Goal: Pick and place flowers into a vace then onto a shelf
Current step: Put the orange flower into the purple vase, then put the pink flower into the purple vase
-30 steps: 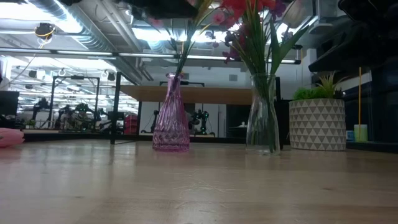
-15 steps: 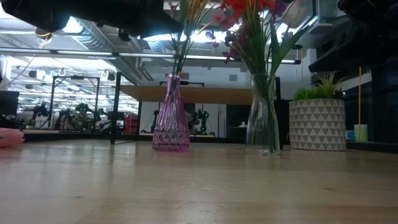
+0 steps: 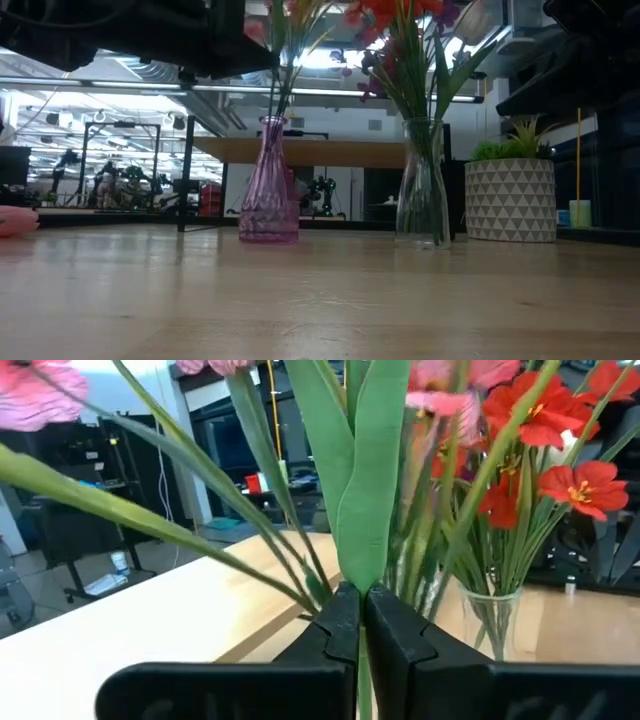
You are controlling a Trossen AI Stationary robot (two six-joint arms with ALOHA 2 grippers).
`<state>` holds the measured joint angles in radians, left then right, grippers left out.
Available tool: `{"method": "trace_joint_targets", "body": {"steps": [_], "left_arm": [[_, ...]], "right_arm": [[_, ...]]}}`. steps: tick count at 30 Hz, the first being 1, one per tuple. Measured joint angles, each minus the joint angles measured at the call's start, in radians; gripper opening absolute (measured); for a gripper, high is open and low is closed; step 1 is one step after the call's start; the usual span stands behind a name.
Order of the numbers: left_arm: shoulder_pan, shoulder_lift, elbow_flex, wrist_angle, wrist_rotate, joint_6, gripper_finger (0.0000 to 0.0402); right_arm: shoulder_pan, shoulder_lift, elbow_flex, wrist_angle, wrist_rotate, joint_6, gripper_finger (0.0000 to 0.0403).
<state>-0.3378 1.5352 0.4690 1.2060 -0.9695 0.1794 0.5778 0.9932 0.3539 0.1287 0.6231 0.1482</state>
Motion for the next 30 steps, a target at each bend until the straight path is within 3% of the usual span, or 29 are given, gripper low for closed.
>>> {"method": "trace_joint_targets", "body": {"steps": [16, 30], "left_arm": [[0.0, 0.0, -0.003, -0.005, 0.002, -0.021, 0.001], [-0.002, 0.0, -0.003, -0.013, -0.008, -0.02, 0.0127]], "right_arm": [[0.0, 0.0, 0.0, 0.0, 0.001, 0.0, 0.0004], [0.0, 0.0, 0.0, 0.0, 0.001, 0.0, 0.0004]]}}
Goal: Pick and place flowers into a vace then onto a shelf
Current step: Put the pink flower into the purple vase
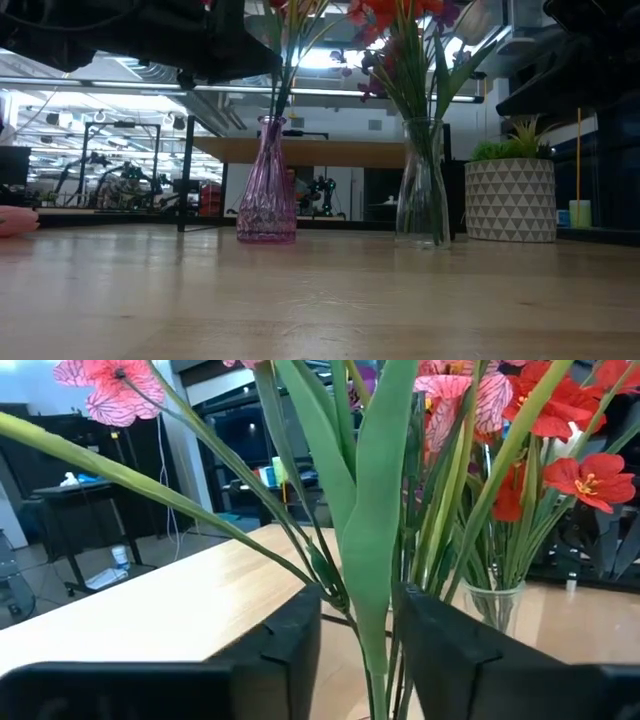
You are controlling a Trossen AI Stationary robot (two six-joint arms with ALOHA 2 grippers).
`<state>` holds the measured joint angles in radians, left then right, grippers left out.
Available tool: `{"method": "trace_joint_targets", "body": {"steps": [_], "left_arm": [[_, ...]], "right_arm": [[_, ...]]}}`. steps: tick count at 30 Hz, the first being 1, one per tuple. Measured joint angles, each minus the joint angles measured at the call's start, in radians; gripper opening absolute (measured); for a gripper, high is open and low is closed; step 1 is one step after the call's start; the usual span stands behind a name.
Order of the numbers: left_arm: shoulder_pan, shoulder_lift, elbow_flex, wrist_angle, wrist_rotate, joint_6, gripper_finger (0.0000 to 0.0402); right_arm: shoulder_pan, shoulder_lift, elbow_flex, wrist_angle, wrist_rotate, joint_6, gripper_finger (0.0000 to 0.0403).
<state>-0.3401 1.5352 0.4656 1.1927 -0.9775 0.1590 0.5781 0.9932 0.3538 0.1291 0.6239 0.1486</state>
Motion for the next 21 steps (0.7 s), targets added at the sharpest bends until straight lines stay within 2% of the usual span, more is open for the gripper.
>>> {"method": "trace_joint_targets", "body": {"steps": [4, 9, 21], "left_arm": [[-0.014, 0.0, 0.0, 0.0, -0.005, 0.006, 0.0152], [-0.048, 0.0, 0.0, 0.0, -0.079, 0.029, 0.0171], [-0.182, 0.0, 0.006, 0.001, -0.195, 0.064, 0.0174]], "right_arm": [[0.0, 0.0, 0.0, 0.0, 0.0, 0.0, 0.0004], [0.0, 0.0, 0.0, 0.0, 0.0, 0.0, 0.0004], [0.0, 0.0, 0.0, 0.0, 0.0, 0.0, 0.0004]]}}
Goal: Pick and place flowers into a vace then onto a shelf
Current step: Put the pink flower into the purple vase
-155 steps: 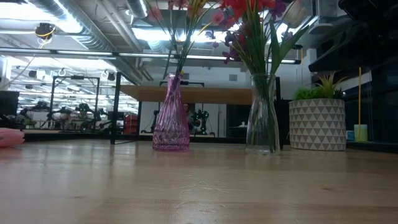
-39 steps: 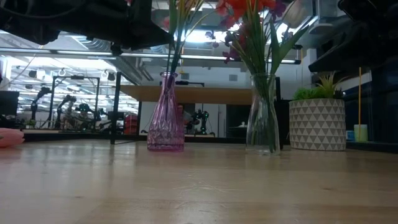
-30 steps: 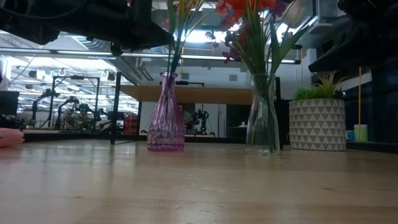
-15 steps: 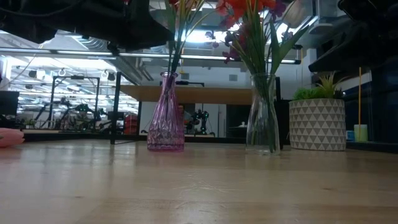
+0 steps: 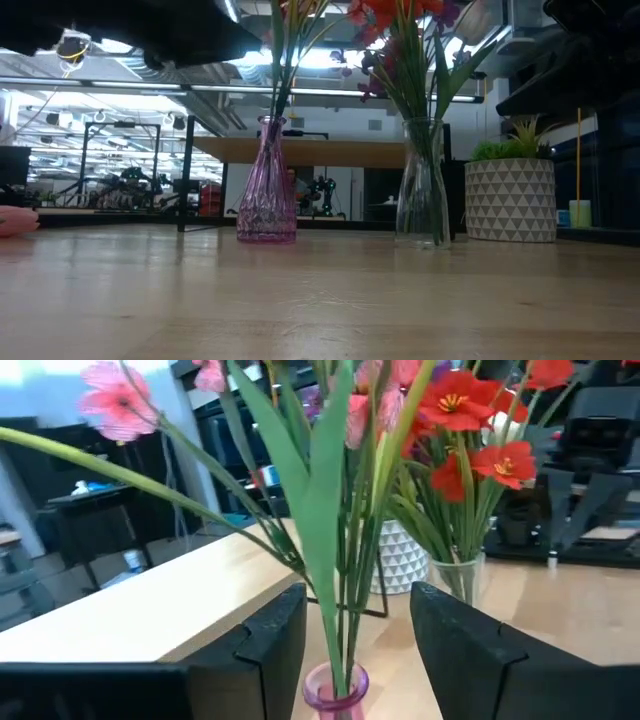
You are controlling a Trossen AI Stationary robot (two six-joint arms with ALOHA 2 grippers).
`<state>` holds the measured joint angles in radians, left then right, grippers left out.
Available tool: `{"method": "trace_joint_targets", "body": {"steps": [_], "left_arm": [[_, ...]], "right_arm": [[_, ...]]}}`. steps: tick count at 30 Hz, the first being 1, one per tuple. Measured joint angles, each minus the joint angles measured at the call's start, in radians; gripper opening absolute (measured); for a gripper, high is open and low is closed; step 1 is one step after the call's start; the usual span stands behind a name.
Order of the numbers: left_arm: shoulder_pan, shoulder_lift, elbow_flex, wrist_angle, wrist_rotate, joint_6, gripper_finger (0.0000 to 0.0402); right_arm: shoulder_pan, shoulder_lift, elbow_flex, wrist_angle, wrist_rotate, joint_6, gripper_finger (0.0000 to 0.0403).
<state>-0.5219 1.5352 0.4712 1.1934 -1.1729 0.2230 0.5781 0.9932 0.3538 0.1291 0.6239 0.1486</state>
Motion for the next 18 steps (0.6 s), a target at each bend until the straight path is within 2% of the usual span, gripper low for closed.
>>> {"method": "trace_joint_targets", "body": {"steps": [6, 12, 14, 18], "left_arm": [[-0.086, 0.0, 0.064, 0.0, -0.191, 0.035, 0.0173], [-0.159, 0.0, 0.132, -0.039, -0.339, 0.087, 0.0173], [-0.179, 0.0, 0.142, -0.068, -0.325, 0.057, 0.0173], [-0.179, 0.0, 0.142, -0.214, -0.083, -0.14, 0.0173]], "right_arm": [[0.0, 0.0, 0.0, 0.0, 0.0, 0.0, 0.0004], [0.0, 0.0, 0.0, 0.001, 0.002, 0.0, 0.0004], [0.0, 0.0, 0.0, 0.001, 0.002, 0.0, 0.0004], [0.0, 0.0, 0.0, 0.001, 0.002, 0.0, 0.0004]]}}
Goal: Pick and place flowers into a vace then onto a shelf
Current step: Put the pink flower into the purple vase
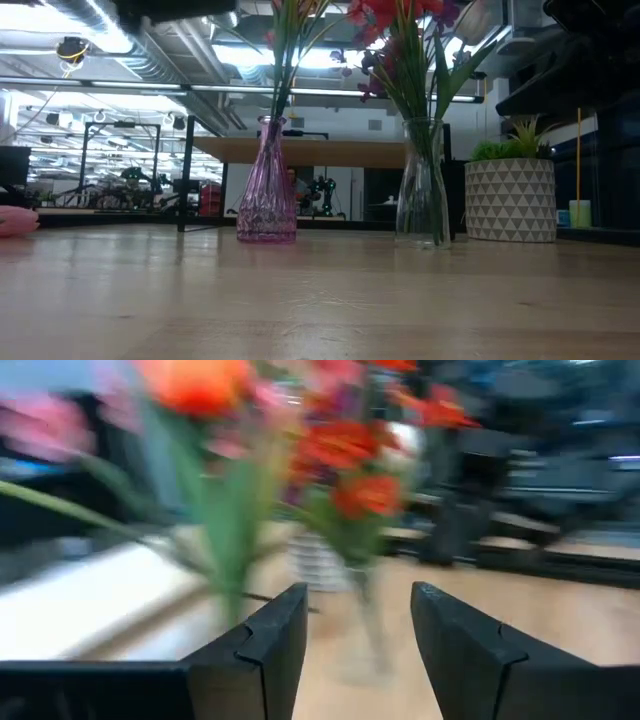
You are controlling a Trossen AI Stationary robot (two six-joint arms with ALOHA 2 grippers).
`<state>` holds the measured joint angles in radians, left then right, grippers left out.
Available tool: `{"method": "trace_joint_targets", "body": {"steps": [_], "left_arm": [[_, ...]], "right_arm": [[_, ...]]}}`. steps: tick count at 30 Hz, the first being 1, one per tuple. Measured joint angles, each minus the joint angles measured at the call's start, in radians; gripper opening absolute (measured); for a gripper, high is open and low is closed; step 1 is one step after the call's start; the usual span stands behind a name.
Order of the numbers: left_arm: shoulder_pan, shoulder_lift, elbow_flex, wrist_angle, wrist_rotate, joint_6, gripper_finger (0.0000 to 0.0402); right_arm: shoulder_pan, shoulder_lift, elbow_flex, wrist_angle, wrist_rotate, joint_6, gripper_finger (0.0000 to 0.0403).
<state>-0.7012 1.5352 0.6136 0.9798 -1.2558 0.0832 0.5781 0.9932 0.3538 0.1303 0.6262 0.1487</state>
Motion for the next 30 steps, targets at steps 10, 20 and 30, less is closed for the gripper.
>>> {"method": "trace_joint_targets", "body": {"steps": [10, 20, 30], "left_arm": [[0.029, 0.0, 0.052, -0.514, 0.106, -0.514, 0.0171], [0.069, 0.0, 0.36, -1.375, 0.41, -0.991, 0.0142], [0.128, 0.0, 0.495, -1.8, 0.799, -1.334, 0.0123]], "right_arm": [[0.0, 0.0, 0.0, 0.001, 0.0, 0.004, 0.0004], [0.0, 0.0, 0.0, 0.0, 0.0, 0.003, 0.0004], [0.0, 0.0, 0.0, 0.0, 0.0, 0.002, 0.0004]]}}
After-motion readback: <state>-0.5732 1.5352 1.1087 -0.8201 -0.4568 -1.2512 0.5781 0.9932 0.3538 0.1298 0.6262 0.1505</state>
